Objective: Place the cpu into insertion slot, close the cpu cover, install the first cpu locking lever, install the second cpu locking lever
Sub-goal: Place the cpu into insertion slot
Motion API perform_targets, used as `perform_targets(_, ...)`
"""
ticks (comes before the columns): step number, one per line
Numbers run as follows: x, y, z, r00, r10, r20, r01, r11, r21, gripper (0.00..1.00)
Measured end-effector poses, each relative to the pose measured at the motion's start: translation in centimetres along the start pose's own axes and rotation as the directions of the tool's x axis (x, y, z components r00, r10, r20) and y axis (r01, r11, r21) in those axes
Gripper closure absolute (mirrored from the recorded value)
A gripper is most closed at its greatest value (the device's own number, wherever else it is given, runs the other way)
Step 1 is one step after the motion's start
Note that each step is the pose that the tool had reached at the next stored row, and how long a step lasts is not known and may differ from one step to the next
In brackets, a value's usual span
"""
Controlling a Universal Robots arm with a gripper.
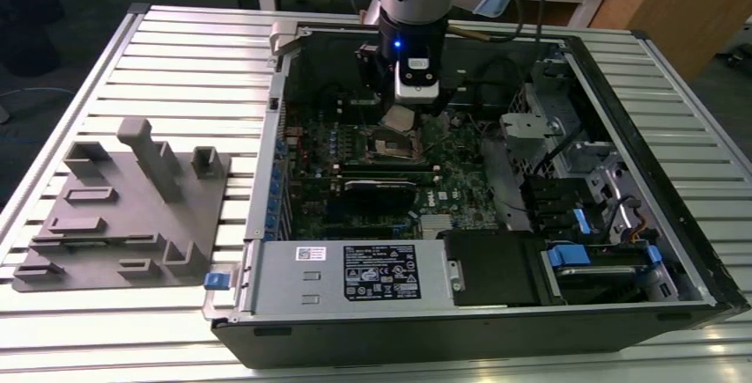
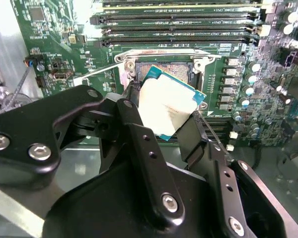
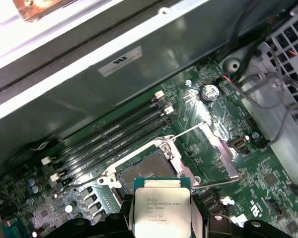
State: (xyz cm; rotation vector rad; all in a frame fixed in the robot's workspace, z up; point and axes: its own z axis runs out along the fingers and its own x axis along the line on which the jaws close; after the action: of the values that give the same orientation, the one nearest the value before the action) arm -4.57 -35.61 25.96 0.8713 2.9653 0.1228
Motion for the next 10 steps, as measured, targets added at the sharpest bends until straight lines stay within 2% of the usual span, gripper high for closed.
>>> perform_targets(6, 0.0, 0.0, 0.02, 0.9962, 0.087, 0.0079, -0.087, 0.9962, 0.0018, 0.46)
perform_targets(10, 0.0, 0.0, 0.03, 0.996, 0.09, 0.0082, -0.09, 0.996, 0.0018, 0.46)
